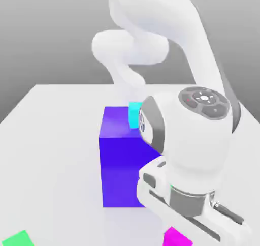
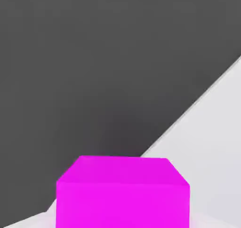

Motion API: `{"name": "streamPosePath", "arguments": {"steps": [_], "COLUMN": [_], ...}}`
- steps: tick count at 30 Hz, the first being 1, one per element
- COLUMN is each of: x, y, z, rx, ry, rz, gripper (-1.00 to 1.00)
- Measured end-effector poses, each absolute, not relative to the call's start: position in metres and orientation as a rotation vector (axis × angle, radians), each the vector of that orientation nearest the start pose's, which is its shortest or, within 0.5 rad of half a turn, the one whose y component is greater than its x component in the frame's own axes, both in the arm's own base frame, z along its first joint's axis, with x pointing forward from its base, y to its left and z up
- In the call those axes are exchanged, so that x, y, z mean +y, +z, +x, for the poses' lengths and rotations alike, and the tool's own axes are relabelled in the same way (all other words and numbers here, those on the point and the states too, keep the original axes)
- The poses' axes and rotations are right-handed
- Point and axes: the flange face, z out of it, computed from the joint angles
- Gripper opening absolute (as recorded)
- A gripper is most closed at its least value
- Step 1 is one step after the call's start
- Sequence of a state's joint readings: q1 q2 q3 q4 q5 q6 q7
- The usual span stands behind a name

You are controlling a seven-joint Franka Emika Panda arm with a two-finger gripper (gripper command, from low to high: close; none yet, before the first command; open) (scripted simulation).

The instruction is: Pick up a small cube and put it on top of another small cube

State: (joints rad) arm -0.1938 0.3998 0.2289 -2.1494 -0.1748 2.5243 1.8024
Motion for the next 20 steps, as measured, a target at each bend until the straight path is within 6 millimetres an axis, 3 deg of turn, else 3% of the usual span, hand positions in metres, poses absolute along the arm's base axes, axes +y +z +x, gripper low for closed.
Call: {"name": "streamPosePath", "arguments": {"steps": [6, 8, 9, 10, 15, 16, 18, 20], "x": [-0.128, -0.178, -0.204, -0.220, -0.220, -0.227, -0.234, -0.235], "y": [0.230, 0.220, 0.204, 0.190, 0.190, 0.182, 0.197, 0.227], "z": [0.549, 0.538, 0.532, 0.527, 0.527, 0.525, 0.523, 0.523], "rx": [2.453, 2.499, 2.521, 2.535, 2.535, 2.543, 2.550, 2.551], "ry": [-0.002, -0.001, -0.001, -0.001, -0.001, 0.000, 0.000, 0.000], "rz": [-1.970, -1.905, -1.873, -1.852, -1.852, -1.843, -1.835, -1.834], "gripper": [-1.00, -1.00, -1.00, 1.00, 1.00, 1.00, 1.00, 1.00]}}
